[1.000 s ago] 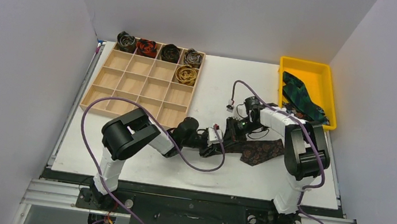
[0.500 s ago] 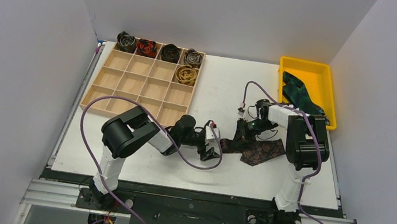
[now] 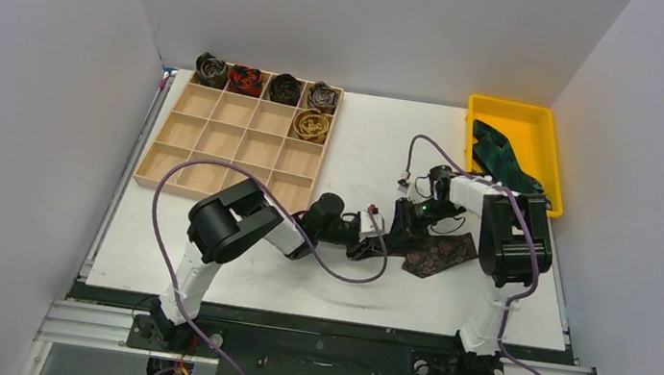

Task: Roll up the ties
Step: Roll the tie at the center of the board.

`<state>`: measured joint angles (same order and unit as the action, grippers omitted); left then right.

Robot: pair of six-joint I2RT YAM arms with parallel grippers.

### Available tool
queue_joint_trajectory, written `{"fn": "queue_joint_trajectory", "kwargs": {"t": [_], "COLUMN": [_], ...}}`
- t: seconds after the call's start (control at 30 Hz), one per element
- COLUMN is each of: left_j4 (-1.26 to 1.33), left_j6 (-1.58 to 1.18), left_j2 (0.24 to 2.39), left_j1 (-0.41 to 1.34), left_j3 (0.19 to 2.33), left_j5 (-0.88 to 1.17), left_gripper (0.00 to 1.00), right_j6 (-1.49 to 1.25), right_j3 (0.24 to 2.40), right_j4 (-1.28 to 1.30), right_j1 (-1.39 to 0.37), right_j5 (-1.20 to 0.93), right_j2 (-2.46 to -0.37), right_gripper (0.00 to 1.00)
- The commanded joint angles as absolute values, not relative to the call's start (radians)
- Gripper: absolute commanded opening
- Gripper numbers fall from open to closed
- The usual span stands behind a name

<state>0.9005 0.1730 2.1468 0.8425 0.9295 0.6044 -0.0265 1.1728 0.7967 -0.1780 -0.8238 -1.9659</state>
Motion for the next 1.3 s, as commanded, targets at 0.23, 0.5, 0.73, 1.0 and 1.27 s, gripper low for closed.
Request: {"fn": "queue_joint_trajectory", "kwargs": {"t": [0.23,0.5,0.73,1.0,1.27], "left_j4": [0.561,0.539,0.546,0.713,0.809], "left_j6": [0.308,0.313,0.315,0.311,0.255], "left_j2": [2.076,2.079,2.073,2.051,2.081], "left_j1": [0.824,0.828,0.82,0.795,0.82], "left_j3": [0.819,0.834,0.818,0.775,0.861], "left_j5": [0.521,0.505,0.51,0.588,0.619], "left_gripper": [0.24,0.26,0.36,0.76,0.79], "right_j6": [-0.01,-0.054,0.014,0.078,0.062], "right_j3": [1.188,1.189,1.169,1.164,1.195], "right_j4": [0.795,0.721,0.75,0.81,0.806], "right_j1": [-0.269,-0.316,-0.271,-0.166,-0.156], "right_j5": [-0.809,-0.699,-0.595,-0.533,-0.497], "right_j2": [-1.795,-1.882,-1.927,-2.042,-2.069], "right_gripper": [0.46,0.4,0.0,0.0,0.0]}}
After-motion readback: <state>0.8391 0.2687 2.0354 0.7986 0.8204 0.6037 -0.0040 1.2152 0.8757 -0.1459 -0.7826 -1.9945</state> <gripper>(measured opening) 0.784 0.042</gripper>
